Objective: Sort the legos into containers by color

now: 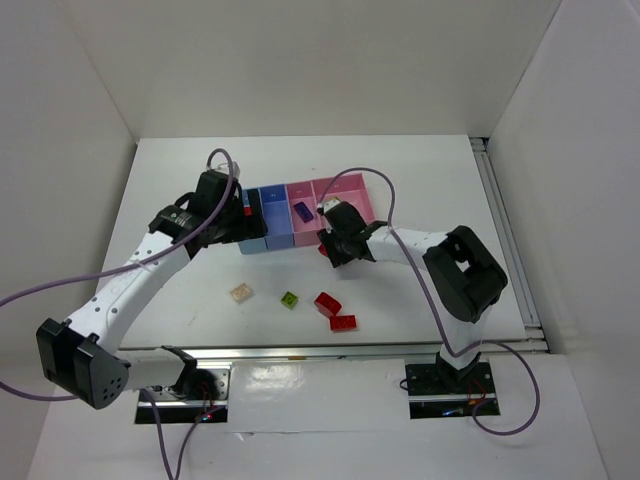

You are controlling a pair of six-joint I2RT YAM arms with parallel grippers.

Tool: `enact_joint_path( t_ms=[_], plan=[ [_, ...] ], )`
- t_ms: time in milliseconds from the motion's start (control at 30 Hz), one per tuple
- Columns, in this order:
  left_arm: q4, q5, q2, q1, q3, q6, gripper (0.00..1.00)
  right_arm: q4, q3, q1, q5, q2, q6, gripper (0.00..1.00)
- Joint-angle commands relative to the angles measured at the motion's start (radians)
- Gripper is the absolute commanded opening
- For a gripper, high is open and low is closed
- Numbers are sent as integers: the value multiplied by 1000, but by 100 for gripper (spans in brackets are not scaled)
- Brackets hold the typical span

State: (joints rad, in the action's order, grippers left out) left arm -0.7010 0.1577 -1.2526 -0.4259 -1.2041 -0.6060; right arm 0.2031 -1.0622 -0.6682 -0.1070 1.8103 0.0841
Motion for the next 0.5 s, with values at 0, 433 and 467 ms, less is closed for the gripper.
enact_joint_path(
  t_ms=[0,433,467],
  plan=[
    [40,-9,1,16,-22,-5,93,-48,-29,4,27,7,-3,47],
    [49,11,-27,26,-63,41,93,113,16,-62,-51,-242,43,31],
    [49,11,-27,26,-63,41,93,125,5,-82,-51,-255,43,31]
  ],
)
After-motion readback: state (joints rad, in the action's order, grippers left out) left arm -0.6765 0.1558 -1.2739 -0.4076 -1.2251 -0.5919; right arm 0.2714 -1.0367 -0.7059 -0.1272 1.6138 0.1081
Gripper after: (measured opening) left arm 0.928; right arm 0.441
